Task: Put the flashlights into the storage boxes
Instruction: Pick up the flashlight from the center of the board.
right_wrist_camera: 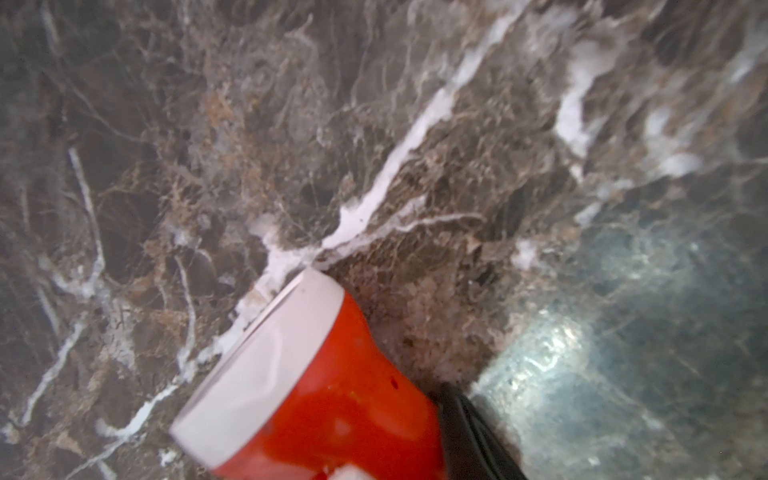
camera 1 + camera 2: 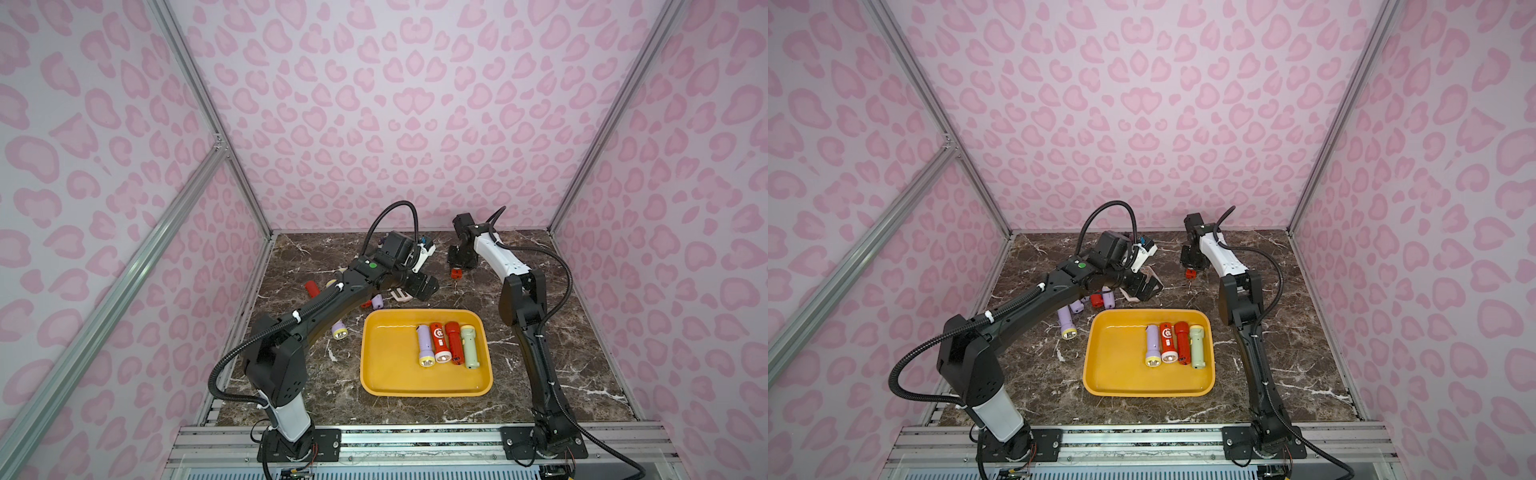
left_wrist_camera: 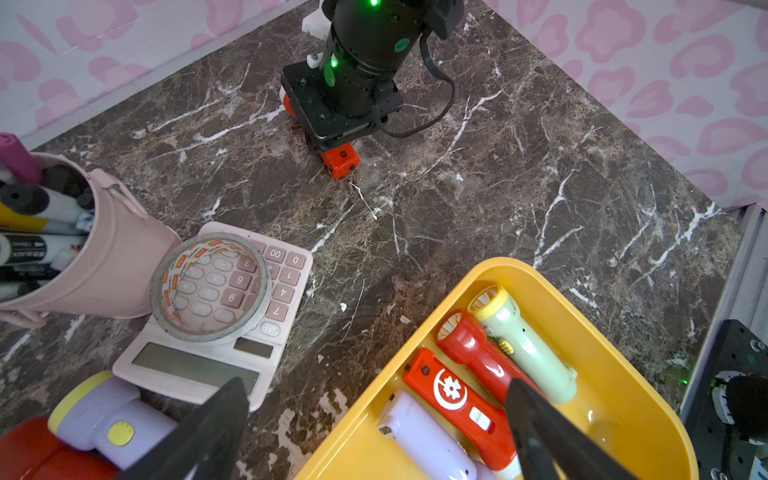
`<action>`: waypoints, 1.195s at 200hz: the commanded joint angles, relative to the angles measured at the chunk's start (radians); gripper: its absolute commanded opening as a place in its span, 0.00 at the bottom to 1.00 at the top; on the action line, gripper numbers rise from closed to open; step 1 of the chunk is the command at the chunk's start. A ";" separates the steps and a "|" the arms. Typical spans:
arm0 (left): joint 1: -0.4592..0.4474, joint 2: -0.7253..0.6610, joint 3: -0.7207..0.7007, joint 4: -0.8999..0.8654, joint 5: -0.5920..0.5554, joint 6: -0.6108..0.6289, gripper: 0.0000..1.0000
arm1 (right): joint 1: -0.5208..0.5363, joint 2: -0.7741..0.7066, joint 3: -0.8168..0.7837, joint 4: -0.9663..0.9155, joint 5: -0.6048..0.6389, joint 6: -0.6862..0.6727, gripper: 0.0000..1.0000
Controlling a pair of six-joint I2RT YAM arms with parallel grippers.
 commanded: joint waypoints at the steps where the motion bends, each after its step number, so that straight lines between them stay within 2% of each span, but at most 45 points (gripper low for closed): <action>1: -0.001 -0.039 -0.036 0.026 -0.011 -0.009 0.98 | 0.002 -0.009 -0.010 -0.077 0.029 -0.002 0.29; 56: 0.006 -0.161 -0.160 0.041 -0.063 -0.001 0.98 | 0.048 -0.161 -0.071 -0.104 0.076 -0.002 0.29; 98: 0.014 -0.278 -0.276 0.062 -0.079 0.003 0.98 | 0.134 -0.352 -0.240 -0.098 0.127 0.024 0.29; 168: 0.017 -0.545 -0.507 0.071 -0.103 -0.031 0.98 | 0.397 -0.645 -0.593 -0.030 0.208 0.195 0.29; 239: 0.017 -0.737 -0.619 -0.027 -0.198 -0.112 0.97 | 0.656 -0.680 -0.726 0.013 0.226 0.361 0.29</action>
